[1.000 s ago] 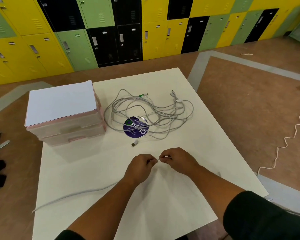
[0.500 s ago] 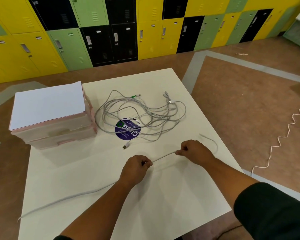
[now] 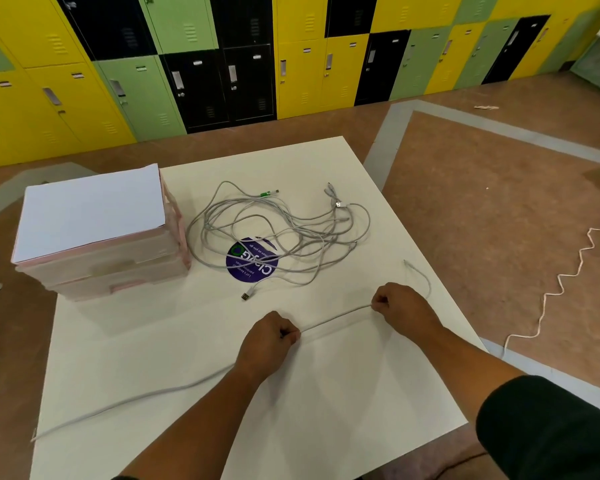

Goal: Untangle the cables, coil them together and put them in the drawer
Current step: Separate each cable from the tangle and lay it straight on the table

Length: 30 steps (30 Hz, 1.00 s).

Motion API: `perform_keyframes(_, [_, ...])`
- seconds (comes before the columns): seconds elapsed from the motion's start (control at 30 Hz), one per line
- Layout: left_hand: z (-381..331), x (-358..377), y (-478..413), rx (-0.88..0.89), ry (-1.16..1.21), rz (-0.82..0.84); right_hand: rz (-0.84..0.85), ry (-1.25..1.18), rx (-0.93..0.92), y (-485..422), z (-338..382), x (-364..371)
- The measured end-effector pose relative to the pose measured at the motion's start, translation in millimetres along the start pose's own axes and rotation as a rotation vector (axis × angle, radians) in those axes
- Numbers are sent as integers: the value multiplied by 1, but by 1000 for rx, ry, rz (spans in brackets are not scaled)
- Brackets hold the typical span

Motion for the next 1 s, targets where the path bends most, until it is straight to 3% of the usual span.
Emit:
perform_keyframes(0.23, [3,6,-2,-22,-10,-6,-163,223,-35,-10,-27,-4])
perform_keyframes(0.57, [3,5,0,-58,30,-56,-309,318,-112,-24,-28,-12])
perform_keyframes(0.87, [-3,7,1,25,-69,-23,-243,285,-1,-32,-54,-9])
perform_keyframes(1.0, [-7,7,4,55,-72,-24,-294,443,26,-31,-59,-16])
Point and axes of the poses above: each hand's wrist, its own y-axis away from the middle knuckle, its own x-axis out of the palm, z = x × y, the point moved 2 cm from there along -y, towards the middle knuckle, and after that the axes turned 14 degrees about x, right-handed, at the moved point
